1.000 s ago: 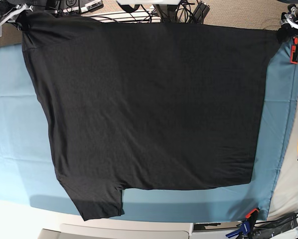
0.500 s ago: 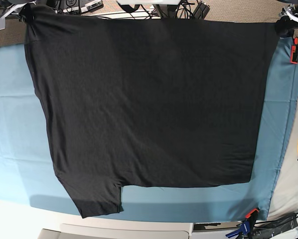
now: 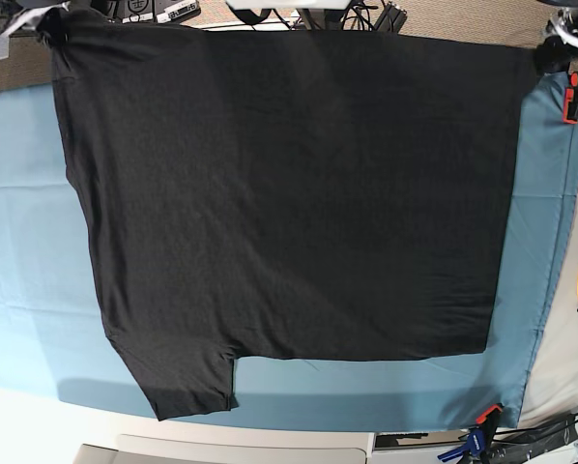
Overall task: Fold the T-shirt properly
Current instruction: 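Lower the held shoulder edge back onto the shirt body with both grippers, then smooth the folded edge and open both grippers, then raise both grippers away from the shirt, then push the sleeve near the right gripper inward onto the shirt body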
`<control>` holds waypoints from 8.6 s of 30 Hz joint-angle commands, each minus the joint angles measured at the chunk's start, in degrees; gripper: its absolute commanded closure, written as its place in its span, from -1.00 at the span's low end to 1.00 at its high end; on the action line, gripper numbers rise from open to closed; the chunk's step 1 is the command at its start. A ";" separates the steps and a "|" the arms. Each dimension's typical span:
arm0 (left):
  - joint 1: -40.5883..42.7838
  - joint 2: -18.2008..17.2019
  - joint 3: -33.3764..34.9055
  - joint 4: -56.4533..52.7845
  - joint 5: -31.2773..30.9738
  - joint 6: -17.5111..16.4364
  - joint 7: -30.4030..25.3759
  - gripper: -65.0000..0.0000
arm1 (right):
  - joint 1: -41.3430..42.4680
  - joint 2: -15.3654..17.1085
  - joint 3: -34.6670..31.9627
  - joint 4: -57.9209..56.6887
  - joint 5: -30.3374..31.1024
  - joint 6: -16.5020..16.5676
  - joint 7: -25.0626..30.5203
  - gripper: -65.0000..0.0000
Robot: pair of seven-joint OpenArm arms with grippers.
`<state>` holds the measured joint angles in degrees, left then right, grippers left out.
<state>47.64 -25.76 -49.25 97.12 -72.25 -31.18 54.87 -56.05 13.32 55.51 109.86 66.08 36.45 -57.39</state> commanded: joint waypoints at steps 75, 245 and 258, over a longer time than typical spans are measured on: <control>-32.54 -18.05 27.06 -1.40 25.07 6.75 -15.91 1.00 | 50.51 5.57 -34.07 -20.74 -47.71 -14.38 18.21 1.00; -58.27 -26.34 39.10 -16.24 19.56 10.14 -9.90 0.32 | 35.71 -6.19 -5.31 -21.07 -2.97 0.63 -2.54 0.84; -58.27 -26.34 39.10 -16.24 19.56 10.14 -9.92 0.33 | 35.76 -6.21 -5.33 -6.38 -2.73 3.23 -2.64 1.00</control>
<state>-9.39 -50.35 -9.45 80.18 -52.14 -21.04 46.28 -20.29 6.33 49.95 102.50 61.93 39.05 -61.65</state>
